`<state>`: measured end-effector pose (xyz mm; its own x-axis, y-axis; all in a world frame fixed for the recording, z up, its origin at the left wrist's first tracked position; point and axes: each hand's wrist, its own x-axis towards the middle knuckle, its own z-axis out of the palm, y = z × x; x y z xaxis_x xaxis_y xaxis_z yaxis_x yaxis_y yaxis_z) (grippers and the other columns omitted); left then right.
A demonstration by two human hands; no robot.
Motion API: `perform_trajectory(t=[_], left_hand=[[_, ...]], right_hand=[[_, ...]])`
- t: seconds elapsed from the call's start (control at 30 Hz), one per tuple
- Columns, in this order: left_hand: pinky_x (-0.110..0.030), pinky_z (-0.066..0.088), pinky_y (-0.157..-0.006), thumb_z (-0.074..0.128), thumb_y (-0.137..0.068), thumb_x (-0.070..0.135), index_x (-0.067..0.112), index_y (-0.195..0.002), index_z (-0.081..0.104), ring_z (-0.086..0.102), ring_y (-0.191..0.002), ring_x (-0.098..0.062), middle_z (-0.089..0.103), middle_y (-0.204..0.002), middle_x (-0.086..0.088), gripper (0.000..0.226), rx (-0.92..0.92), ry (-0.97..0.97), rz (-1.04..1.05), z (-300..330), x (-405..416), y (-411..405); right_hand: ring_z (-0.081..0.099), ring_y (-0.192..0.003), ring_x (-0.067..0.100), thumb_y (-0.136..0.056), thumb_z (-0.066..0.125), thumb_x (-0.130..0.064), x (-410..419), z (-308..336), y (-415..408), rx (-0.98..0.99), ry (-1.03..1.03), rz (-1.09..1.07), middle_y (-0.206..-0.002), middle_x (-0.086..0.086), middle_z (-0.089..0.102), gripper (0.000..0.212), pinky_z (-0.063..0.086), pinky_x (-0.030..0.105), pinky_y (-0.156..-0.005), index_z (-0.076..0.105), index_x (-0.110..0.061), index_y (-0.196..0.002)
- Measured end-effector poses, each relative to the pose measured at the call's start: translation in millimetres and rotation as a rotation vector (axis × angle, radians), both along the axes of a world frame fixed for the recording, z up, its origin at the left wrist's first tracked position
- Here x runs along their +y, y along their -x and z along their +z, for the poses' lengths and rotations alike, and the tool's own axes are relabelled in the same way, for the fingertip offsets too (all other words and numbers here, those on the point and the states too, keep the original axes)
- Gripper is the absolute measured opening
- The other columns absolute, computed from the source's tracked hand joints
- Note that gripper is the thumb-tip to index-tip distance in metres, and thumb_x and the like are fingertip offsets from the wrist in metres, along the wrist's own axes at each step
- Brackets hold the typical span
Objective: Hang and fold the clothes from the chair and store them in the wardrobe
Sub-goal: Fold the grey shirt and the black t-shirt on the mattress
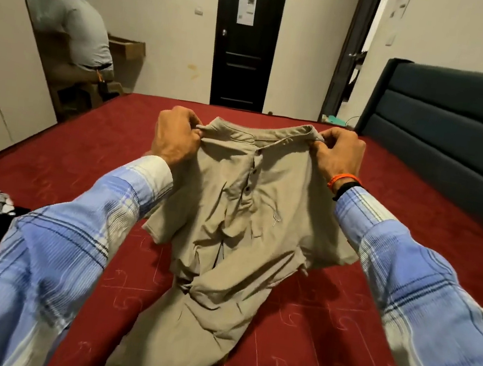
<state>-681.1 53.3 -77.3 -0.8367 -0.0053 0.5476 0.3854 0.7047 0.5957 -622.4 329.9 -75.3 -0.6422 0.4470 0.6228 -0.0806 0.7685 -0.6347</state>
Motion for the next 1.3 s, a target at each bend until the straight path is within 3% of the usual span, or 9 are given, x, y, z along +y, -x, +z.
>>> perform_trajectory(t=[0.13, 0.2, 0.3, 0.4, 0.53, 0.67, 0.9, 1.13, 1.3], left_hand=[[-0.042, 0.05, -0.078, 0.057, -0.097, 0.027, 0.001, -0.104, 0.068, 0.063, -0.092, -0.039, 0.068, -0.102, -0.021, 0.029, 0.017, 0.059, 0.097, 3.3, 21.4, 27.2], [-0.044, 0.051, -0.078, 0.055, -0.098, 0.029, 0.0, -0.105, 0.067, 0.063, -0.09, -0.04, 0.068, -0.101, -0.022, 0.032, 0.003, 0.06, 0.086, 6.7, 29.2, 43.8], [-0.044, 0.055, -0.079, 0.058, -0.097, 0.028, 0.004, -0.097, 0.067, 0.065, -0.085, -0.038, 0.069, -0.092, -0.02, 0.026, 0.017, -0.003, 0.026, 25.9, 40.4, 67.8], [-0.041, 0.06, -0.075, 0.061, -0.095, 0.018, 0.009, -0.091, 0.067, 0.07, -0.071, -0.025, 0.069, -0.076, -0.006, 0.012, 0.012, -0.096, -0.069, 61.0, 53.4, 76.0], [-0.039, 0.061, -0.073, 0.061, -0.095, 0.009, 0.008, -0.098, 0.068, 0.071, -0.07, -0.022, 0.07, -0.081, -0.006, 0.008, 0.052, -0.148, -0.161, 96.6, 69.1, 71.7], [-0.038, 0.057, -0.087, 0.066, -0.092, 0.017, 0.007, -0.105, 0.072, 0.069, -0.088, -0.025, 0.072, -0.096, -0.012, 0.017, 0.16, -0.104, -0.18, 110.1, 69.1, 65.1], [-0.031, 0.05, -0.081, 0.07, -0.089, 0.017, 0.004, -0.104, 0.071, 0.06, -0.088, -0.021, 0.069, -0.101, -0.014, 0.02, 0.247, -0.105, -0.231, 127.9, 78.8, 38.2], [-0.045, 0.05, -0.079, 0.051, -0.097, 0.016, -0.002, -0.106, 0.065, 0.061, -0.091, -0.043, 0.065, -0.101, -0.025, 0.024, 0.166, 0.012, 0.012, 122.6, 104.8, 29.6], [-0.037, 0.049, -0.076, 0.056, -0.094, 0.012, 0.001, -0.095, 0.066, 0.063, -0.088, -0.038, 0.068, -0.094, -0.021, 0.015, 0.142, -0.091, -0.017, 118.2, 120.1, 28.4]], right_hand=[[0.067, -0.07, 0.014, -0.083, 0.075, -0.025, 18.1, 6.5, 21.4, 0.016, 0.046, -0.026, -0.079, 0.004, 0.074, 0.015, 0.058, 0.03, -0.073, 0.077, -0.011, -0.087], [0.069, -0.06, 0.013, -0.084, 0.075, -0.023, 26.3, 13.2, 31.8, 0.027, 0.123, -0.008, -0.073, 0.006, 0.073, 0.013, 0.061, 0.031, -0.06, 0.075, -0.009, -0.085], [0.07, -0.055, 0.014, -0.088, 0.072, -0.019, 39.4, 32.7, 44.4, 0.029, 0.155, -0.008, -0.07, 0.008, 0.072, 0.011, 0.059, 0.029, -0.051, 0.071, -0.01, -0.082], [0.068, -0.052, 0.01, -0.091, 0.068, -0.023, 50.8, 62.9, 44.3, 0.042, 0.112, -0.033, -0.065, 0.003, 0.07, 0.013, 0.059, 0.023, -0.057, 0.067, -0.018, -0.08], [0.058, -0.042, -0.003, -0.094, 0.061, -0.019, 66.5, 94.3, 30.6, 0.055, 0.061, -0.049, -0.061, -0.005, 0.061, 0.012, 0.052, 0.01, -0.051, 0.063, -0.013, -0.084], [0.066, -0.071, 0.01, -0.09, 0.067, -0.018, 83.0, 113.5, 17.0, 0.118, -0.018, -0.091, -0.085, 0.007, 0.073, 0.009, 0.054, 0.023, -0.079, 0.072, -0.011, -0.093], [0.067, -0.091, 0.017, -0.08, 0.072, -0.009, 92.4, 137.5, -26.2, 0.106, -0.14, -0.083, -0.096, 0.006, 0.074, 0.021, 0.053, 0.03, -0.093, 0.075, -0.014, -0.1], [0.065, -0.073, 0.016, -0.089, 0.067, -0.017, 107.5, 133.4, -44.0, 0.067, -0.105, -0.22, -0.075, 0.004, 0.07, 0.007, 0.054, 0.033, -0.083, 0.073, -0.015, -0.086], [0.069, -0.054, 0.013, -0.092, 0.068, -0.023, 114.7, 127.9, -42.0, 0.04, 0.168, -0.165, -0.075, 0.012, 0.073, 0.02, 0.058, 0.023, -0.057, 0.071, -0.005, -0.086]])
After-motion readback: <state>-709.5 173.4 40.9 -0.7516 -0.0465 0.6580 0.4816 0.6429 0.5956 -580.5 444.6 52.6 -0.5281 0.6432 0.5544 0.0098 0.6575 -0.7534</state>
